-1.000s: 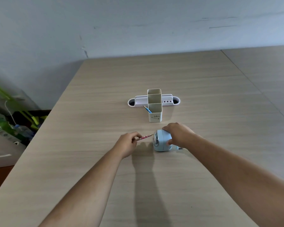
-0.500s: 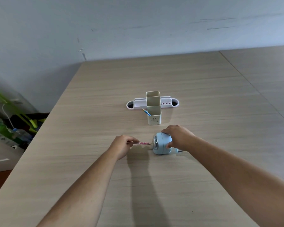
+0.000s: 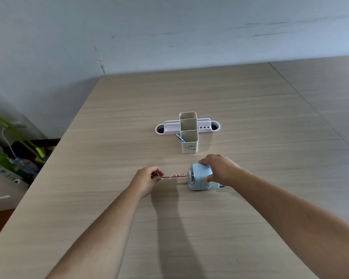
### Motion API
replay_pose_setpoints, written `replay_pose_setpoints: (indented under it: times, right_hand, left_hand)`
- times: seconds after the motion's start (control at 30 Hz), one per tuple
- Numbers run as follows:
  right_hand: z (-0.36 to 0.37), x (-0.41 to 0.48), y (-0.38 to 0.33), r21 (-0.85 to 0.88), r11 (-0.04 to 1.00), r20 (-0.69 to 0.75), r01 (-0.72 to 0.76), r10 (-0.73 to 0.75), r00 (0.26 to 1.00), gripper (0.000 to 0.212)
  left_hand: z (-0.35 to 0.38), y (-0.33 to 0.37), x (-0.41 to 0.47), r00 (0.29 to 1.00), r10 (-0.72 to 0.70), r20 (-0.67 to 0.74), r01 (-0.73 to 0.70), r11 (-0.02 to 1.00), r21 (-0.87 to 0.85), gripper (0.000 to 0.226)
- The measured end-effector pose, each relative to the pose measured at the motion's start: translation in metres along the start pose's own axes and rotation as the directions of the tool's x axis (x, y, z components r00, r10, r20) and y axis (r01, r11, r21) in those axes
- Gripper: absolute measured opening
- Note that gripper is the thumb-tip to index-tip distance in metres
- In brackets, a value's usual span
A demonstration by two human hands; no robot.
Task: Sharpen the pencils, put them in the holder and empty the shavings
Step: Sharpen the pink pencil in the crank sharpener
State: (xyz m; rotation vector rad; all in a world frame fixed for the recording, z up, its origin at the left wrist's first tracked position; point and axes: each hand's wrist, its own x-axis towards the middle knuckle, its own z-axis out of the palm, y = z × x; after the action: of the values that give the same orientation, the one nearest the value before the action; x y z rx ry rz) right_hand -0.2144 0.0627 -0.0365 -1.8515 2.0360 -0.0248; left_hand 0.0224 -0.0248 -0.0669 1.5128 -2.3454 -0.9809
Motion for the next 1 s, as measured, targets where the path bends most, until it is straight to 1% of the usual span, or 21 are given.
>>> replay_pose_setpoints:
  times: [0.23,0.33,0.5,0.57,0.67,0.8,0.9,0.97,1.0]
  right_hand:
    - [0.000,0.000,0.001,0.003,1.000,-0.007,0.010,-0.010,1.000,0.063]
    - [0.000,0.001,0.001,0.000,1.000,-0.008,0.010,-0.010,1.000,0.062]
    - [0.005,0.002,0.002,-0.016,1.000,-0.027,0.020,-0.020,0.999,0.063]
    - [0.005,0.003,0.003,-0.020,1.000,-0.044,0.025,-0.026,0.999,0.064]
    - [0.006,0.005,0.006,0.014,1.000,-0.053,0.024,-0.024,0.998,0.063]
    - [0.009,0.005,0.006,0.005,1.000,-0.051,0.027,-0.027,0.998,0.063]
    - [0.010,0.005,0.007,0.036,0.999,-0.057,0.016,-0.014,0.998,0.064]
    - [0.012,0.004,0.009,0.098,0.995,-0.057,0.017,-0.011,0.998,0.068]
    - [0.014,0.002,0.011,0.145,0.989,-0.056,0.016,-0.008,0.998,0.073]
  left_hand:
    - [0.007,0.005,-0.003,1.000,-0.009,-0.013,0.009,1.000,-0.021,0.010]
    - [0.013,0.012,0.001,1.000,-0.014,-0.004,0.014,1.000,0.019,0.010]
    - [0.018,0.013,0.003,1.000,-0.016,-0.009,0.016,0.999,0.033,0.010]
    - [0.019,0.017,0.006,1.000,0.007,-0.023,-0.006,0.999,0.032,0.010]
    - [0.028,0.027,0.009,0.999,0.053,-0.002,-0.053,0.997,0.063,0.010]
    - [0.035,0.032,0.011,0.998,0.061,-0.009,-0.060,0.995,0.080,0.011]
    - [0.033,0.031,0.012,0.999,0.041,0.015,-0.043,0.991,0.124,0.011]
    - [0.031,0.035,0.010,0.999,0.030,0.042,-0.038,0.974,0.223,0.012]
    - [0.031,0.038,0.009,0.998,0.027,0.061,-0.044,0.954,0.296,0.019]
